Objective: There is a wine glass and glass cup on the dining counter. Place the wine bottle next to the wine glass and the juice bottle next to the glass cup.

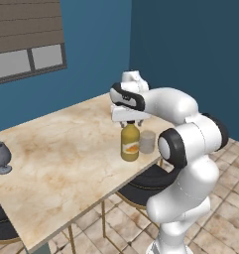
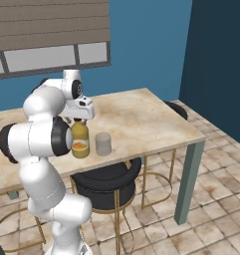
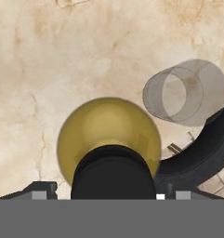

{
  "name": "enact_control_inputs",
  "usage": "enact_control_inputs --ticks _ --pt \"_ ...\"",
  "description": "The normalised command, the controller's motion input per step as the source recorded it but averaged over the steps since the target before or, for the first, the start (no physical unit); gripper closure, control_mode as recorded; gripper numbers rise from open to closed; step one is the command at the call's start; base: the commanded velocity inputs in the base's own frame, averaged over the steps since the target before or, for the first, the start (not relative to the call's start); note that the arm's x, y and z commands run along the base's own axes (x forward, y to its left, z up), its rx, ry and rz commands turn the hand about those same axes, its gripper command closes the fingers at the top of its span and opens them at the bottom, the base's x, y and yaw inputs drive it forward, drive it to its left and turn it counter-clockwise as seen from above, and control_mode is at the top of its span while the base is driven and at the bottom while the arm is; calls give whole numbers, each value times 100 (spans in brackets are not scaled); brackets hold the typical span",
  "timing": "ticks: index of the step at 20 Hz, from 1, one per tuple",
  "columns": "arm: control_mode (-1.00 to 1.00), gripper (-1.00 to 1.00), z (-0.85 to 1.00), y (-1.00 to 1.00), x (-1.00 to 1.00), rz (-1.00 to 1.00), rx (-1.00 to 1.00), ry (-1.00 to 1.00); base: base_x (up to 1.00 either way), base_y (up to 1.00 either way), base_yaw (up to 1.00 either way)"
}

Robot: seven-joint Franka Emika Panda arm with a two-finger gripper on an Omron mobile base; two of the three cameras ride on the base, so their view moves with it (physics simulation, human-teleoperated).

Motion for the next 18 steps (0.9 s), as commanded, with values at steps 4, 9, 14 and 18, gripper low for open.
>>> enact_control_inputs --ticks 4,9,14,18 --pt "-100 -100 -12 0 -3 0 0 -2 0 0 0" --pt "-100 -100 -1 -3 0 0 0 -3 0 0 0" --pt "-100 -100 10 0 0 0 0 -11 0 0 0" --pt "-100 -100 6 0 -1 1 0 -9 0 0 0"
